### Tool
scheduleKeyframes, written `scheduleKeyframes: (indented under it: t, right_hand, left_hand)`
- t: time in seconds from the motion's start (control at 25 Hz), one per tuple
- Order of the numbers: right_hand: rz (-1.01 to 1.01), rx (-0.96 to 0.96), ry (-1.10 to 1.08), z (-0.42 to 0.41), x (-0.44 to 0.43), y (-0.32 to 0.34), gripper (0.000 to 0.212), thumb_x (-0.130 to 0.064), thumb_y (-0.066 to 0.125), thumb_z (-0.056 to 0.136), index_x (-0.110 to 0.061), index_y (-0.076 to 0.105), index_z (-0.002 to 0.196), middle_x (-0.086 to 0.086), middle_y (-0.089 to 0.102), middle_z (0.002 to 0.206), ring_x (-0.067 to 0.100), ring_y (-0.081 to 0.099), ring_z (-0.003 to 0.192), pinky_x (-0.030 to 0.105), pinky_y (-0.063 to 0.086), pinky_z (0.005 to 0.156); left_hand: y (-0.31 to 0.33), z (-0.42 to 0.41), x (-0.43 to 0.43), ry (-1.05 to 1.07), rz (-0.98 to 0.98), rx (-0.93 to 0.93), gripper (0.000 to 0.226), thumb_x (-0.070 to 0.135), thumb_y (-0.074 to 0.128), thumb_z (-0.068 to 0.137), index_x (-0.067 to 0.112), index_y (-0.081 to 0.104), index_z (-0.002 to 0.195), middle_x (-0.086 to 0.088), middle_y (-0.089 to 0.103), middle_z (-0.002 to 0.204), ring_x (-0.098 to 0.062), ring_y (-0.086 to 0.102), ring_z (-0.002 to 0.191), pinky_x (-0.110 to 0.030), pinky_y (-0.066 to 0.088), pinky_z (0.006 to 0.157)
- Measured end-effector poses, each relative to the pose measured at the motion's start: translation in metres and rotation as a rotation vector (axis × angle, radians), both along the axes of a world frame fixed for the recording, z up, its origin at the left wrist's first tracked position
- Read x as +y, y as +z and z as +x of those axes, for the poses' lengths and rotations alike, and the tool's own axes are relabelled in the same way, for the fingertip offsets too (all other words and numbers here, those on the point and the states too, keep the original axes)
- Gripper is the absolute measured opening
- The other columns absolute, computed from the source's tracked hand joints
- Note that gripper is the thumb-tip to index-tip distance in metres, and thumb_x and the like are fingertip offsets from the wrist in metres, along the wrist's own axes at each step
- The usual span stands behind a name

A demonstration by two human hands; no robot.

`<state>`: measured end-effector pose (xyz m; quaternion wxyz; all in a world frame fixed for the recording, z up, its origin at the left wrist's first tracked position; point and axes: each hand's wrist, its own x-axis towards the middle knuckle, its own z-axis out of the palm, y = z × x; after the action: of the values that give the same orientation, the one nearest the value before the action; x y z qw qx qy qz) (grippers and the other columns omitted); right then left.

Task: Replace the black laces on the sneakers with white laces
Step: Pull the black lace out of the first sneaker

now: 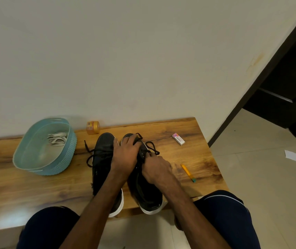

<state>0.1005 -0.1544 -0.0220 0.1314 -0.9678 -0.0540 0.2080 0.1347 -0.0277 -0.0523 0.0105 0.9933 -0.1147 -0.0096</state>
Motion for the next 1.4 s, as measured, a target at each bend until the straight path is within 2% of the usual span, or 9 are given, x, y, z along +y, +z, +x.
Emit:
scheduleKeyframes:
  t: [0.24,0.44,0.56,0.68,0.8,0.88,1.0,1.2,1.4]
  right_hand:
    - [-0.005,-0.018,-0.034,0.005,-0.005,0.000,0.028,-0.027,0.043,0.099,-0.013,0.059,0.117,0.008,0.065,0.116,0.027,0.061,0.105,0.040,0.047,0.085]
    - [-0.009,-0.040,-0.046,0.001,-0.006,0.002,0.023,-0.024,0.046,0.098,-0.013,0.060,0.112,0.006,0.067,0.108,0.026,0.064,0.096,0.036,0.044,0.077]
    - [0.003,-0.024,-0.059,0.002,-0.011,0.003,0.021,-0.022,0.050,0.098,-0.012,0.060,0.113,0.006,0.066,0.110,0.025,0.064,0.097,0.035,0.040,0.075]
    - [0.013,-0.036,-0.053,0.001,-0.011,0.002,0.023,-0.019,0.049,0.097,-0.010,0.059,0.116,0.008,0.065,0.115,0.028,0.064,0.104,0.035,0.039,0.075]
    - [0.019,-0.050,-0.028,0.002,-0.005,0.000,0.034,-0.022,0.046,0.098,-0.007,0.052,0.128,0.012,0.061,0.126,0.031,0.059,0.114,0.039,0.045,0.082]
    - [0.038,-0.044,-0.014,0.002,-0.001,-0.001,0.042,-0.024,0.046,0.099,-0.005,0.046,0.136,0.013,0.054,0.135,0.032,0.052,0.121,0.043,0.046,0.090]
    - [0.045,-0.069,-0.009,0.002,0.000,-0.003,0.043,-0.026,0.046,0.099,-0.005,0.045,0.136,0.013,0.051,0.136,0.033,0.051,0.121,0.044,0.045,0.091]
    - [0.088,-0.100,-0.061,0.005,-0.005,-0.009,0.028,-0.028,0.043,0.101,-0.011,0.056,0.120,0.010,0.063,0.119,0.031,0.061,0.107,0.040,0.046,0.082]
    - [0.059,-0.079,-0.072,0.005,-0.004,-0.010,0.024,-0.023,0.047,0.097,-0.012,0.059,0.115,0.008,0.066,0.113,0.029,0.064,0.103,0.036,0.040,0.074]
  left_hand:
    - [-0.005,0.000,-0.009,0.076,0.037,-0.028,0.036,0.025,0.056,0.093,0.023,0.056,0.129,0.000,0.039,0.149,-0.022,0.036,0.138,-0.067,0.012,0.116]
    - [0.009,-0.005,-0.001,0.163,0.018,-0.186,0.021,0.037,0.059,0.094,0.022,0.069,0.105,-0.001,0.051,0.138,-0.021,0.048,0.128,-0.069,0.015,0.113]
    - [0.034,0.006,0.036,0.385,-0.146,-0.405,0.011,0.028,0.066,0.084,0.023,0.072,0.091,-0.001,0.057,0.129,-0.026,0.056,0.114,-0.057,0.031,0.105]
    - [0.056,0.013,0.086,0.701,-0.407,-0.538,0.017,0.028,0.064,0.083,0.015,0.070,0.090,-0.012,0.061,0.116,-0.039,0.060,0.097,-0.050,0.046,0.084]
    - [0.050,0.013,0.073,0.433,-0.367,-0.429,0.023,0.022,0.066,0.088,0.012,0.067,0.108,-0.014,0.062,0.122,-0.038,0.059,0.106,-0.048,0.047,0.089]
    - [0.037,0.008,0.037,0.164,-0.273,-0.181,0.033,0.024,0.063,0.091,0.016,0.062,0.123,-0.006,0.058,0.131,-0.029,0.056,0.118,-0.049,0.040,0.103]
    - [0.010,0.001,0.001,0.078,-0.143,0.088,0.032,0.028,0.052,0.095,0.023,0.056,0.126,0.002,0.052,0.133,-0.021,0.049,0.123,-0.048,0.037,0.105]
    - [-0.003,0.007,-0.001,0.144,-0.187,0.055,0.020,0.027,0.056,0.092,0.021,0.058,0.111,0.000,0.053,0.119,-0.022,0.052,0.112,-0.041,0.045,0.087]
    - [0.017,0.006,0.007,0.190,-0.048,-0.082,0.030,0.039,0.049,0.099,0.013,0.059,0.110,-0.005,0.056,0.116,-0.025,0.055,0.107,-0.043,0.046,0.091]
